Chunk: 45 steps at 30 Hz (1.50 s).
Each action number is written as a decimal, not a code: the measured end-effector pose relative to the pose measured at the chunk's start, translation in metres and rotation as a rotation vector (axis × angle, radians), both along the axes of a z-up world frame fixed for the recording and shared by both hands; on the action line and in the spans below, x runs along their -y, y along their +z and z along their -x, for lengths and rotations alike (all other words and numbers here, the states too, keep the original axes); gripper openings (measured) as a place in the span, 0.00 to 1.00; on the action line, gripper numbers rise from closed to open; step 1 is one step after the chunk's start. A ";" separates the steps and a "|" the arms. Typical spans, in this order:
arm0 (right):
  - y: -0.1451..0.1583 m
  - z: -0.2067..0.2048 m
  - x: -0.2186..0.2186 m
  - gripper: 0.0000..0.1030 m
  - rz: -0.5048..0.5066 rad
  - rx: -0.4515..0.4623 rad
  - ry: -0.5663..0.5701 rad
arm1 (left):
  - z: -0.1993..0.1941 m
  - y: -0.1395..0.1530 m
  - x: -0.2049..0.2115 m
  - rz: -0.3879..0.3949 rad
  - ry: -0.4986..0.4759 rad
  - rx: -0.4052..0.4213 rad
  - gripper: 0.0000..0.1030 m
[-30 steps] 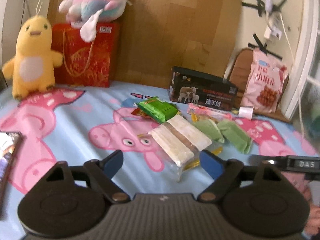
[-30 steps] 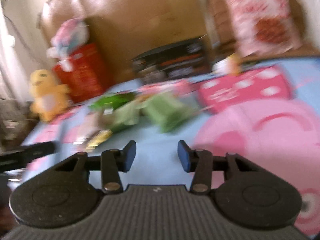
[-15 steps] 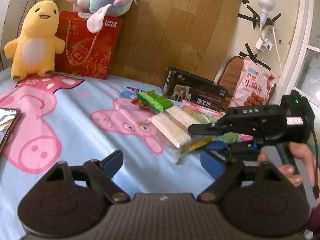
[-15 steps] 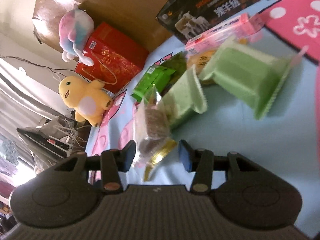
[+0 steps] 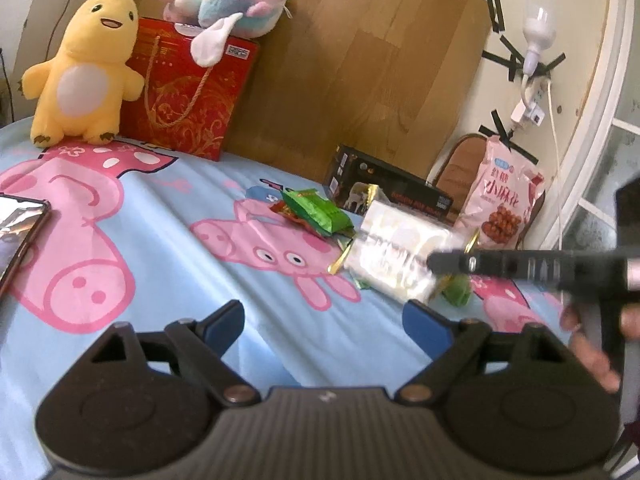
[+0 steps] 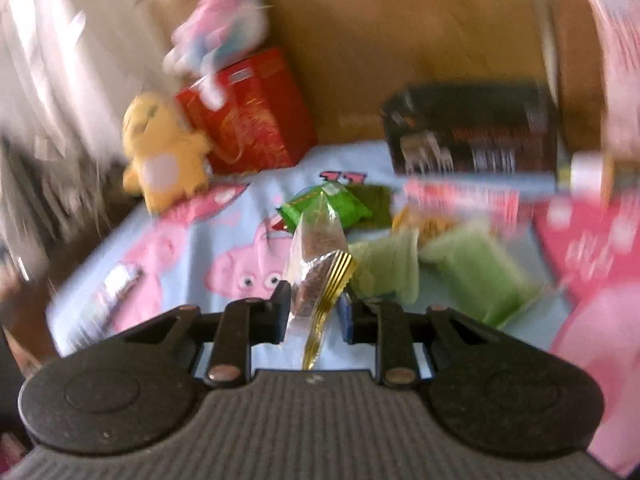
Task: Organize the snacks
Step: 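Close the right tool on the clear round-cookie bag, then lift the cookie bag with the right tool toward the black box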
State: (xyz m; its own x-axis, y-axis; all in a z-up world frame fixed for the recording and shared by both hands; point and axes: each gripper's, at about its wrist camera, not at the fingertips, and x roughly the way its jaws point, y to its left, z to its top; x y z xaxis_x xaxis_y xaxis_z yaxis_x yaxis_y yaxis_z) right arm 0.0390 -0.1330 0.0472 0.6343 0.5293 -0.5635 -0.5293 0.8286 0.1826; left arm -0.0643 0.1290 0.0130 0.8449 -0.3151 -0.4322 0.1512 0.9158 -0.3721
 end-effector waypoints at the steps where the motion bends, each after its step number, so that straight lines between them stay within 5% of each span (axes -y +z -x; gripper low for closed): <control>1: 0.000 0.009 -0.009 0.27 0.080 0.062 0.048 | 0.001 0.001 -0.002 0.007 0.004 0.000 0.87; 5: -0.014 0.040 -0.038 0.32 0.306 0.229 0.290 | 0.007 0.003 -0.011 0.014 0.029 0.011 0.91; 9: -0.029 0.052 -0.042 0.65 0.365 0.226 0.438 | 0.012 0.003 -0.013 0.015 0.033 0.013 0.93; 17: -0.004 0.022 0.019 0.81 0.059 0.093 0.390 | 0.006 0.003 -0.022 0.012 0.038 -0.009 0.93; 24: -0.014 -0.016 0.040 0.78 0.009 -0.059 0.274 | -0.018 0.016 -0.033 0.070 -0.038 -0.072 0.85; 36: -0.030 0.007 0.005 0.76 0.064 -0.015 0.430 | -0.030 -0.008 -0.015 0.183 -0.088 -0.222 0.83; 42: -0.047 -0.003 -0.012 0.77 0.095 -0.025 0.528 | -0.045 -0.009 0.006 0.131 -0.102 -0.238 0.80; 45: -0.044 0.001 -0.015 0.66 0.078 -0.024 0.532 | -0.051 -0.007 0.014 0.100 -0.098 -0.242 0.80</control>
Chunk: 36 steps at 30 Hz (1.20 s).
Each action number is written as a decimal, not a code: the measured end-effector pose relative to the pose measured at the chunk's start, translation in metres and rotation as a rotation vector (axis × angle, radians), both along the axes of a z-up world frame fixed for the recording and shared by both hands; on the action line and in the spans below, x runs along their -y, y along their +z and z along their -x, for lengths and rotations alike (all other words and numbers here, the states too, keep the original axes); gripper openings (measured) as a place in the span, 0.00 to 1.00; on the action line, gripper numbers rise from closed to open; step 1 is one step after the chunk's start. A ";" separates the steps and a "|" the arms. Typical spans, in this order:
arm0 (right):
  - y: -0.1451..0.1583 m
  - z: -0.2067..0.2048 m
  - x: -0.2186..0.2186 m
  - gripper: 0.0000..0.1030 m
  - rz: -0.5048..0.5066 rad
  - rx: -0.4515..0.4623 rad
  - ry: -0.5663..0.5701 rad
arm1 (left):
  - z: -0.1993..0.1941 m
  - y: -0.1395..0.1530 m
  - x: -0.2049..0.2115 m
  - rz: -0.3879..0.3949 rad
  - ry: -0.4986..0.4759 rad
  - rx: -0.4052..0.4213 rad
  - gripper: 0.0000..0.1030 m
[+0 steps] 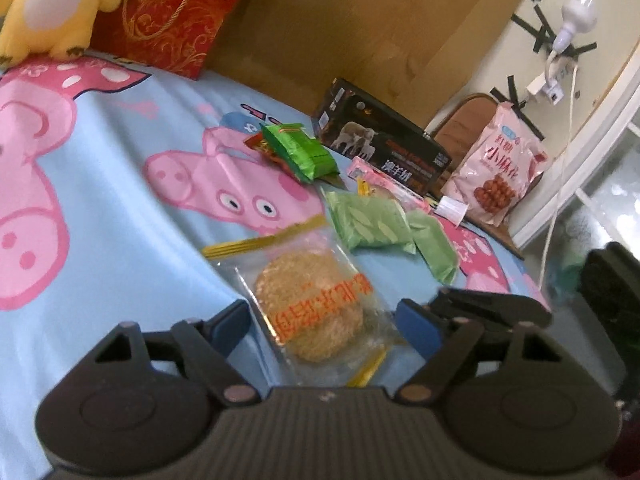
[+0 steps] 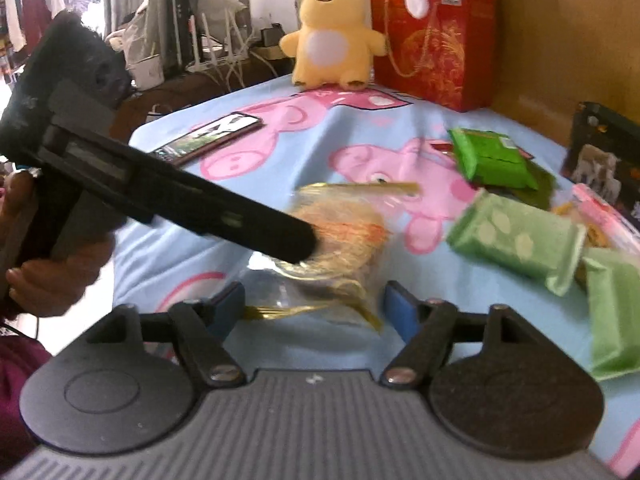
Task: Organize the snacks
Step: 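Lift the cookie bag with the right tool toward the black box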
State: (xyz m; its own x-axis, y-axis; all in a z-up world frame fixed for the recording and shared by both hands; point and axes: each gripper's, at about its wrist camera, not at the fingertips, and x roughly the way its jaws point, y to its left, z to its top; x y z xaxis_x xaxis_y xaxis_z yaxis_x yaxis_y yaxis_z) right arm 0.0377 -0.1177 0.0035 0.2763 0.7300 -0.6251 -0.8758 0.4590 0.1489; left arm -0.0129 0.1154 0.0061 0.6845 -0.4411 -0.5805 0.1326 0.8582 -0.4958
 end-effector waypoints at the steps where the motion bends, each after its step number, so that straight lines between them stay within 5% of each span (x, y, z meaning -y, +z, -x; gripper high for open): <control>1: 0.001 0.001 0.003 0.63 -0.006 -0.005 -0.008 | 0.000 0.001 0.002 -0.006 -0.003 0.000 0.80; 4: 0.002 0.003 0.017 0.49 -0.034 -0.058 -0.038 | 0.000 0.002 0.006 0.034 -0.035 0.003 0.76; 14: 0.003 0.043 0.037 0.49 0.003 0.020 -0.088 | 0.008 0.006 0.032 -0.038 -0.089 0.024 0.84; 17: 0.002 0.039 0.039 0.57 0.026 0.049 -0.100 | 0.015 0.013 0.022 -0.034 -0.068 0.054 0.91; 26: -0.001 0.026 0.033 0.67 0.036 0.056 -0.098 | 0.001 0.007 0.002 0.017 -0.093 0.047 0.91; 32: -0.002 0.018 0.012 0.79 0.078 0.078 -0.028 | -0.015 -0.006 0.003 0.054 -0.167 0.033 0.76; 36: -0.005 0.011 0.004 0.86 0.082 0.103 -0.005 | -0.018 -0.008 0.000 0.065 -0.188 0.042 0.76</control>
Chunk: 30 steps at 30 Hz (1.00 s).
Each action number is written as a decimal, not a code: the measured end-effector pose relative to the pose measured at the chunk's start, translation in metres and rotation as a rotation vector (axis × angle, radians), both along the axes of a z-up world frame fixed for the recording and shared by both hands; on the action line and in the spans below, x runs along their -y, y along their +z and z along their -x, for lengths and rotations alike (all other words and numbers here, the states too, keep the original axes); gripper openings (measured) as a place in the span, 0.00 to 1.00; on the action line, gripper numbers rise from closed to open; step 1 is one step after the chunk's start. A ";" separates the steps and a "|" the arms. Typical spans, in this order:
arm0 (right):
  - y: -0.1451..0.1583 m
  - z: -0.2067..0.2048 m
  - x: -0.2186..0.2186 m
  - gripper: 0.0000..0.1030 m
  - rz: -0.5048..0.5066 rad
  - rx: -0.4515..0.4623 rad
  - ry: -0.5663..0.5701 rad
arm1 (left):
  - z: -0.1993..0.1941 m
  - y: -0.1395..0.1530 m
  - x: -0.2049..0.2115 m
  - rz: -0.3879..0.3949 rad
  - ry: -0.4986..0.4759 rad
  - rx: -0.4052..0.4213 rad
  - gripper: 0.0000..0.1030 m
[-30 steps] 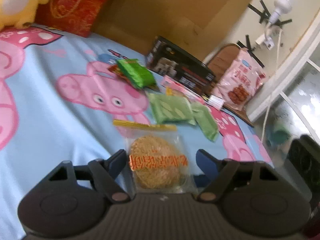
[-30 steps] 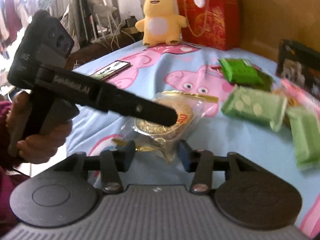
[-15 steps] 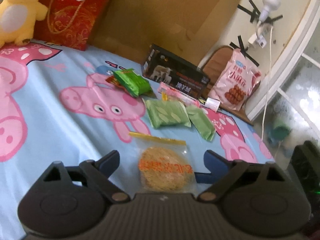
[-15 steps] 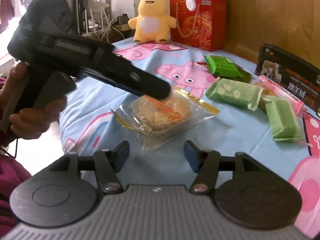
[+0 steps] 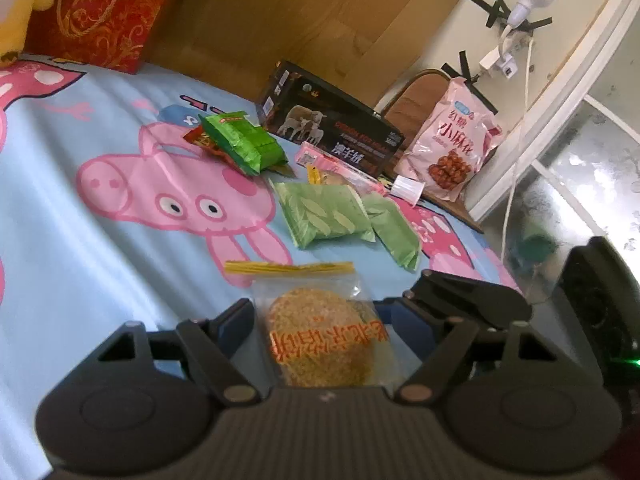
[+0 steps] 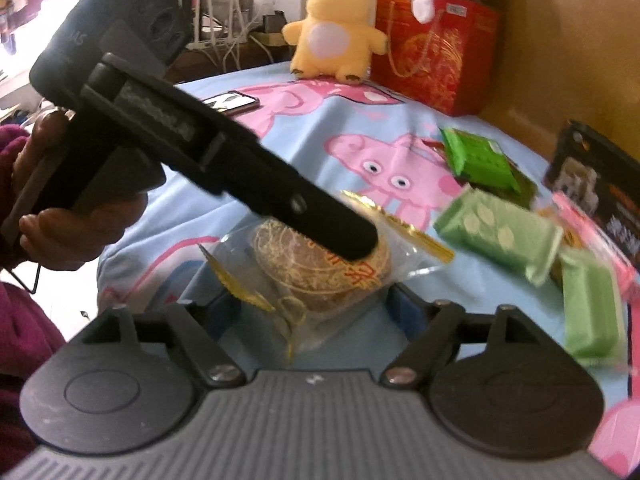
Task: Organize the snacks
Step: 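Lift the cookie bag with the right tool toward the black box, then lower the cookie bag into the black box and open the right tool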
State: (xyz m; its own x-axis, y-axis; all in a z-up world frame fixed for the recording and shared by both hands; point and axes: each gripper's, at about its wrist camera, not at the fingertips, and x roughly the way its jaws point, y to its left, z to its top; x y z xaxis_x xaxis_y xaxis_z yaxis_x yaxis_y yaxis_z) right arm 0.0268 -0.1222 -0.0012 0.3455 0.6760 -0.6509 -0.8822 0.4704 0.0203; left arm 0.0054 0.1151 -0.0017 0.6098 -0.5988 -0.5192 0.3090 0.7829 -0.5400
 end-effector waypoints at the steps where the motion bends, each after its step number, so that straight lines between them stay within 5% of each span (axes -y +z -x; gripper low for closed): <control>1: -0.001 -0.002 0.001 0.86 -0.010 -0.003 -0.001 | 0.000 -0.001 -0.002 0.012 -0.002 0.002 0.77; 11: -0.003 0.002 0.017 0.88 -0.076 -0.002 -0.028 | 0.013 0.002 -0.005 0.019 0.050 -0.006 0.75; 13: -0.002 0.001 0.020 0.83 -0.083 -0.009 -0.031 | 0.013 0.001 0.000 0.010 0.050 -0.028 0.66; 15: -0.001 0.001 0.020 0.67 -0.097 -0.021 -0.011 | 0.012 0.004 0.010 -0.047 0.076 -0.014 0.65; 17: 0.000 0.003 0.016 0.65 -0.089 -0.007 -0.013 | 0.009 0.010 0.021 -0.116 0.100 -0.013 0.62; 21: 0.009 -0.009 0.027 0.60 -0.132 -0.020 -0.043 | -0.002 0.034 0.029 -0.109 0.096 0.023 0.60; 25: 0.033 -0.030 0.056 0.60 -0.242 -0.026 -0.099 | -0.028 0.074 0.056 -0.135 0.065 0.125 0.60; 30: 0.067 -0.073 0.083 0.60 -0.264 0.136 -0.198 | -0.106 0.114 0.105 -0.177 0.035 0.223 0.60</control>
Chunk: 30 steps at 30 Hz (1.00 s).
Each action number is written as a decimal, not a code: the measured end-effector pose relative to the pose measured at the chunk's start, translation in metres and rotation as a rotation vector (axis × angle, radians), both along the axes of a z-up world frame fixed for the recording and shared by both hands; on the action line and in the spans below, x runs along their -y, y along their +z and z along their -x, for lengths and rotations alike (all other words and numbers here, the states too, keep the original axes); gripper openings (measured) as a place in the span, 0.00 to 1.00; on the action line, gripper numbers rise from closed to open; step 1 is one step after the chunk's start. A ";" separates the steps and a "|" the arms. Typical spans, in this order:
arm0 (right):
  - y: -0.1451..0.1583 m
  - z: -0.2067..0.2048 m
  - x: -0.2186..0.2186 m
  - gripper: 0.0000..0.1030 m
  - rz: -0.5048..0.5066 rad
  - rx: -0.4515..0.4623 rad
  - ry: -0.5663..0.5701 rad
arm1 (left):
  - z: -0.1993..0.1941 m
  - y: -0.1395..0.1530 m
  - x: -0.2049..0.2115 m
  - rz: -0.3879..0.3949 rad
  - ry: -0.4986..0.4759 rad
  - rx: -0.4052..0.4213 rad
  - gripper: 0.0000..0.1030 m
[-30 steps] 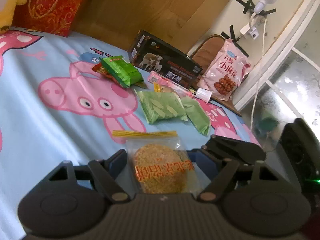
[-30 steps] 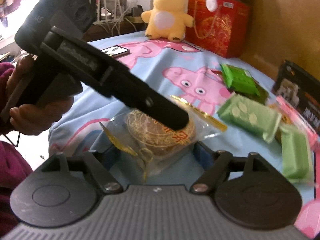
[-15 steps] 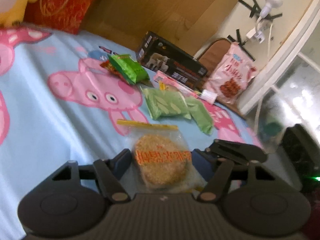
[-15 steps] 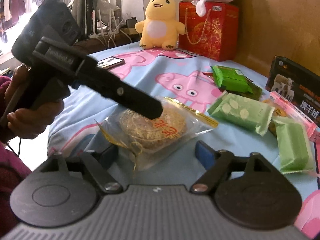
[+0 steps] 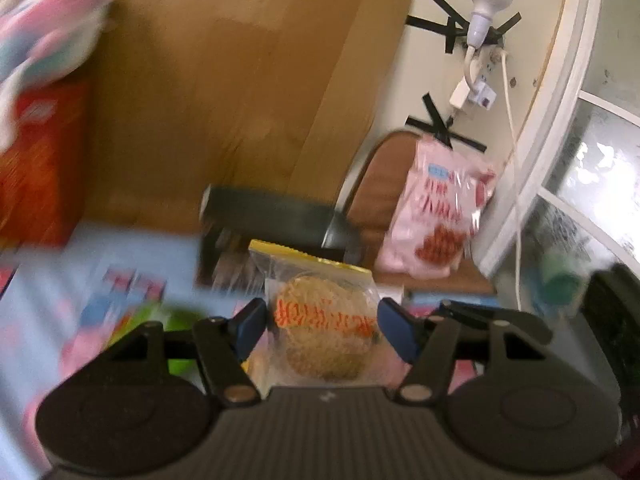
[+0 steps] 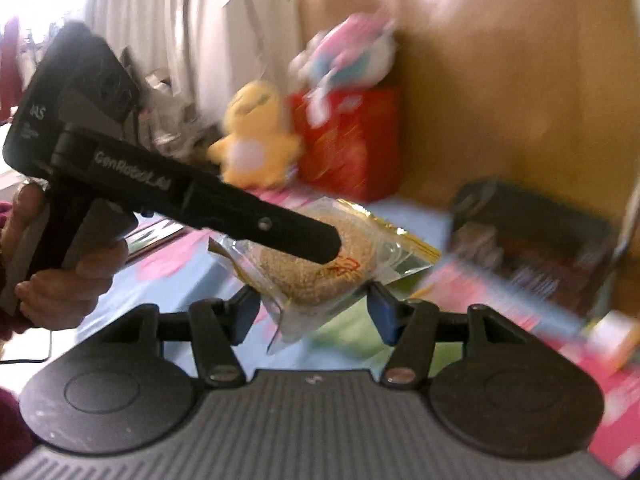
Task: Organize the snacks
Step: 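Lower the cookie bag into the black box and open the right tool, then grasp the yellow-lidded jelly cup with the right tool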
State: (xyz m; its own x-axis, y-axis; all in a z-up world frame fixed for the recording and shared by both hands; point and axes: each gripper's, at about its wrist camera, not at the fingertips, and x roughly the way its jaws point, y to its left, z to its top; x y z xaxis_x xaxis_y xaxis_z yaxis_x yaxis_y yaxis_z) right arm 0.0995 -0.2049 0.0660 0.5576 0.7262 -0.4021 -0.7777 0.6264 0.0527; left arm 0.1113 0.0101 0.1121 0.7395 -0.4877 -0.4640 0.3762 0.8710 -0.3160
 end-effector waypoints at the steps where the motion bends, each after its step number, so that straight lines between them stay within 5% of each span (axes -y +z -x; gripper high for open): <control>1: 0.005 -0.014 0.003 0.60 0.014 0.026 -0.032 | -0.019 0.004 0.008 0.004 -0.006 0.001 0.60; 7: 0.011 -0.104 0.017 0.60 0.048 0.055 -0.223 | -0.130 -0.004 0.049 -0.012 -0.029 -0.029 0.61; 12: 0.000 -0.169 0.030 0.62 -0.051 -0.145 -0.325 | -0.176 -0.034 0.053 0.004 0.036 -0.132 0.62; 18: 0.013 -0.171 0.064 0.68 -0.143 -0.161 -0.433 | -0.134 -0.016 0.011 0.014 0.108 0.003 0.68; 24: 0.001 -0.148 0.119 0.66 -0.224 -0.290 -0.579 | -0.090 -0.035 -0.028 0.045 0.171 -0.064 0.68; 30: -0.028 -0.109 0.123 0.66 -0.052 -0.232 -0.614 | -0.027 -0.063 -0.041 0.044 0.152 -0.074 0.68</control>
State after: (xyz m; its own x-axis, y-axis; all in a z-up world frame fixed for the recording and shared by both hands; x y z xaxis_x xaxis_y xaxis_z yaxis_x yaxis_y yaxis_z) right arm 0.2090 -0.3282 0.0377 0.7799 0.3255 -0.5346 -0.2451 0.9447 0.2177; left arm 0.1387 0.0509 0.0495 0.7706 -0.3942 -0.5008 0.2158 0.9007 -0.3770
